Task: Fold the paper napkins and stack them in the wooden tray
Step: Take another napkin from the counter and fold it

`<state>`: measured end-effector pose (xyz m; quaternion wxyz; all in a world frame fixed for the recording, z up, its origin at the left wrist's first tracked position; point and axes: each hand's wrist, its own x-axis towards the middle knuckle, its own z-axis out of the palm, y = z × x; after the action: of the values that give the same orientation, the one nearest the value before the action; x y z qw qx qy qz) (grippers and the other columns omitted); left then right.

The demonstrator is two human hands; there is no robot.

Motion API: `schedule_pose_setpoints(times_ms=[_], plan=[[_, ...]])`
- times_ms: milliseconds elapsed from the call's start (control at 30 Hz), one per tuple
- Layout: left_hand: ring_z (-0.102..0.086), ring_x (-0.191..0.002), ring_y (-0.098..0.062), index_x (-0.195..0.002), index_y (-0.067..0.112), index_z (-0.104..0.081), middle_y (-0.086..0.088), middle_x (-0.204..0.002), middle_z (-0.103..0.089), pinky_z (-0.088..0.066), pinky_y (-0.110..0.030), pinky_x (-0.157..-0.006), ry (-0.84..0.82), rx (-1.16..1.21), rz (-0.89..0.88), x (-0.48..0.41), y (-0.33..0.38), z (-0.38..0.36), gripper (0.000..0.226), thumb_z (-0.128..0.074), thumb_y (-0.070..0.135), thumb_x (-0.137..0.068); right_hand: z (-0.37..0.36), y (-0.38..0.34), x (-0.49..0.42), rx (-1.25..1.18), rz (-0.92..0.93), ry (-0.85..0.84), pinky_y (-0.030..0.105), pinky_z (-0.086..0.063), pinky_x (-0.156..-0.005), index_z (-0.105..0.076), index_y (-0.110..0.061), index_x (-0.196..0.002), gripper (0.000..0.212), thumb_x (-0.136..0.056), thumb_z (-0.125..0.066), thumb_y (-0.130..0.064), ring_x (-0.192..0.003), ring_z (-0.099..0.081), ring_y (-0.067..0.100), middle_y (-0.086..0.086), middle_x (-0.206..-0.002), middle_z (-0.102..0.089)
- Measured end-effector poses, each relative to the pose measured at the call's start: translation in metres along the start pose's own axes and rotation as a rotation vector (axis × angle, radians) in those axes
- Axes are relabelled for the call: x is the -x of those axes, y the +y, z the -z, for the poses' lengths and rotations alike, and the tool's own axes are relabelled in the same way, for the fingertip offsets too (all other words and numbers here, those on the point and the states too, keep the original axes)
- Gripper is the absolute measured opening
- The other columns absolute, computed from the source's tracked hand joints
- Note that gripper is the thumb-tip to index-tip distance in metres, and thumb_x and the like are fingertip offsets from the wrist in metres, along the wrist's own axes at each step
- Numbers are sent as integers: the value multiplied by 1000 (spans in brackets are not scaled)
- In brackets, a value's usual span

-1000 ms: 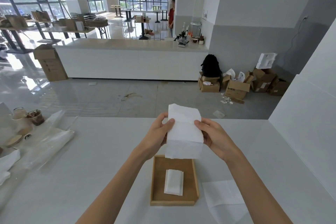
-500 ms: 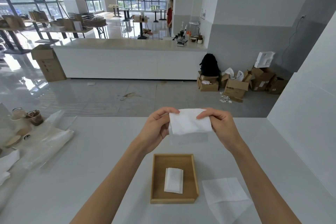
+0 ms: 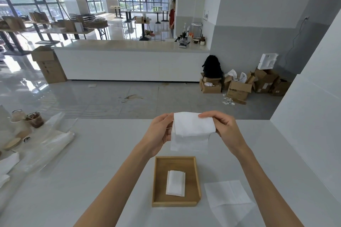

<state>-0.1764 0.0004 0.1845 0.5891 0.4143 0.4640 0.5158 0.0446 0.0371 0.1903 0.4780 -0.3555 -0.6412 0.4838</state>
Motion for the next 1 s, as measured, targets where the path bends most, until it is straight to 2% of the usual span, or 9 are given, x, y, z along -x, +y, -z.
schedule_pose_setpoints(times_ms=[167, 233, 300, 433, 567, 733, 867, 933, 1000], plan=[[-53, -93, -32, -108, 10, -75, -16, -105, -62, -43, -47, -81, 76, -24, 18, 0, 0, -5, 34, -44, 21, -104, 1, 0, 1, 41, 14, -64, 26, -57, -64, -73, -7, -108, 31, -100, -46, 7, -91, -67, 12, -13, -102, -74], [-53, -92, -31, -116, 5, -66, -18, -106, -63, -46, -45, -77, 74, 7, 15, 1, 2, -6, 27, -46, 14, -101, 2, 2, 1, 44, 11, -58, 26, -56, -64, -73, -6, -109, 29, -100, -47, 4, -91, -68, 15, -7, -106, -75], [-52, -87, -30, -120, 10, -62, -16, -100, -62, -49, -39, -68, 35, 18, 0, 3, 2, -6, 25, -49, 11, -99, 2, 4, 1, 50, 0, -36, 28, -56, -65, -74, -7, -108, 29, -101, -48, 2, -92, -69, 19, -1, -110, -75], [-60, -81, -26, -111, 16, -69, -15, -97, -70, -54, -32, -62, 49, -72, -85, 4, 4, -7, 22, -50, 10, -102, 4, 6, 1, 73, 1, -34, 32, -57, -69, -74, -9, -108, 28, -99, -51, 4, -96, -68, 26, 3, -110, -74], [-62, -81, -24, -103, 19, -73, -17, -99, -70, -54, -28, -61, 107, -82, -111, 0, 6, -6, 26, -49, 9, -103, 1, 4, 1, 43, 3, -49, 28, -53, -63, -77, -14, -102, 32, -97, -53, 7, -86, -66, 21, 3, -103, -74], [-52, -70, -22, -109, 17, -72, -6, -86, -68, -53, -28, -56, 67, 44, -78, -2, 4, -5, 21, -53, 14, -103, 3, 9, 0, -71, -46, -27, 48, -50, -81, -81, -18, -94, 42, -99, -46, 4, -100, -64, 29, 4, -103, -74], [-68, -86, -28, -126, 7, -64, -14, -109, -74, -61, -31, -68, -50, 220, 3, -1, 6, -2, 36, -46, 30, -106, 6, 8, -2, -205, -61, -79, 42, -46, -86, -80, -12, -98, 38, -95, -43, -14, -106, -62, 27, 7, -110, -72], [-74, -95, -28, -130, 7, -62, -19, -119, -72, -62, -35, -78, -132, 209, 30, 2, 6, -1, 44, -40, 38, -107, 5, 5, -2, -170, -53, -56, 32, -51, -83, -79, -13, -99, 30, -100, -50, -23, -99, -64, 20, 2, -106, -72], [-70, -108, -31, -133, 5, -59, -22, -127, -68, -60, -37, -89, -159, 102, 2, 2, 3, 0, 40, -46, 32, -106, 3, 4, -2, -68, -47, -17, 21, -49, -74, -75, -15, -101, 20, -98, -57, -23, -83, -61, 10, 2, -97, -70]])
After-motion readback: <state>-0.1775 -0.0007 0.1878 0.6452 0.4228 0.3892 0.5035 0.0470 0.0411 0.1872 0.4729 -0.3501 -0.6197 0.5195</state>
